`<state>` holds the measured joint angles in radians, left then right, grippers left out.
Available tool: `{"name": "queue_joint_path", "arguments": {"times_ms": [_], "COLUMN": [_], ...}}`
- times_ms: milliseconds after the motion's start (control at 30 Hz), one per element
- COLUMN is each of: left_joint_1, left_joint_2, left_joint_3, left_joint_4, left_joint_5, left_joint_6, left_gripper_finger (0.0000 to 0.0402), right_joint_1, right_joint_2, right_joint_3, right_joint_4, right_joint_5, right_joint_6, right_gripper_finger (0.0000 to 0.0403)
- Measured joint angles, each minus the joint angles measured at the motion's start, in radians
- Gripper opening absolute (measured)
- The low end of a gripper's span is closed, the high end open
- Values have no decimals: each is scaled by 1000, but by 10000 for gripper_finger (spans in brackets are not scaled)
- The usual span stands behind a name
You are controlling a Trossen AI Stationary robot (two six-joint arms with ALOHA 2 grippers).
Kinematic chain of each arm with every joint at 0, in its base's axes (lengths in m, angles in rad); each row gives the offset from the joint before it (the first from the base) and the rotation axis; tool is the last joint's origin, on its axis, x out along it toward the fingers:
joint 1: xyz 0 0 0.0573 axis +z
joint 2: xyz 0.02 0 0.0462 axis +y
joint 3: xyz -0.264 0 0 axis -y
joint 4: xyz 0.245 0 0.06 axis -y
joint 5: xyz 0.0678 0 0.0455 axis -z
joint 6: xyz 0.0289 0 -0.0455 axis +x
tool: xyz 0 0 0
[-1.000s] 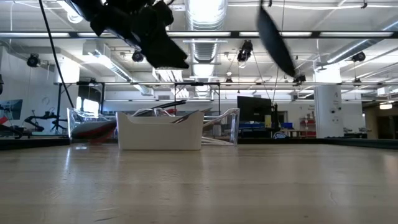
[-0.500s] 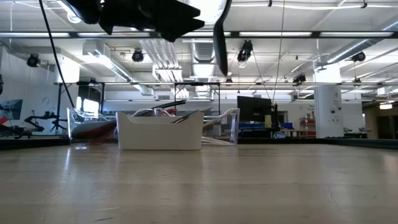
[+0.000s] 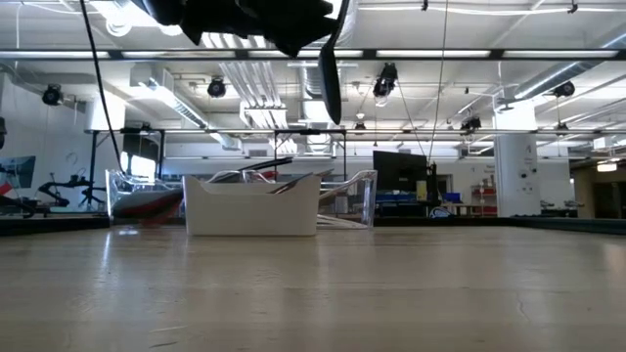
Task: Pick & Place Kitchen Items
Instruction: Put the black serving spoon into the left transparent bin
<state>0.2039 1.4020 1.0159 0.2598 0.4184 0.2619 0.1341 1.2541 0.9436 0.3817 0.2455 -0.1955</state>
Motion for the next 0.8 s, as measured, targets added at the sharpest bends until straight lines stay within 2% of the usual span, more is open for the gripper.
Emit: {"name": "queue_joint_path", "arguments": {"times_ms": [133, 333, 467, 633, 800], "left_joint_1": [-2, -3, -3, -4, -5], "left_joint_2": [35, 63, 93, 125, 122], "left_joint_3": [34, 71, 100, 124, 144], "left_joint_4": [4, 1, -1, -42, -106], "left_joint_5": [55, 60, 63, 69, 68], "left_joint_6": [-4, -10, -26, 2, 20], "left_gripper_finger": [238, 205, 158, 71, 67], "right_joint_1": [-3, -5, -9, -11, -11], "right_joint_2": [7, 11, 11, 11, 11], "right_joint_3": [8, 12, 11, 11, 11], "right_joint_4": [0, -2, -3, -8, -10], "right_joint_5": [-5, -7, -11, -7, -11], "right_joint_6": [-10, -18, -16, -9, 1], "right_gripper_finger": [71, 71, 71, 71, 71]}}
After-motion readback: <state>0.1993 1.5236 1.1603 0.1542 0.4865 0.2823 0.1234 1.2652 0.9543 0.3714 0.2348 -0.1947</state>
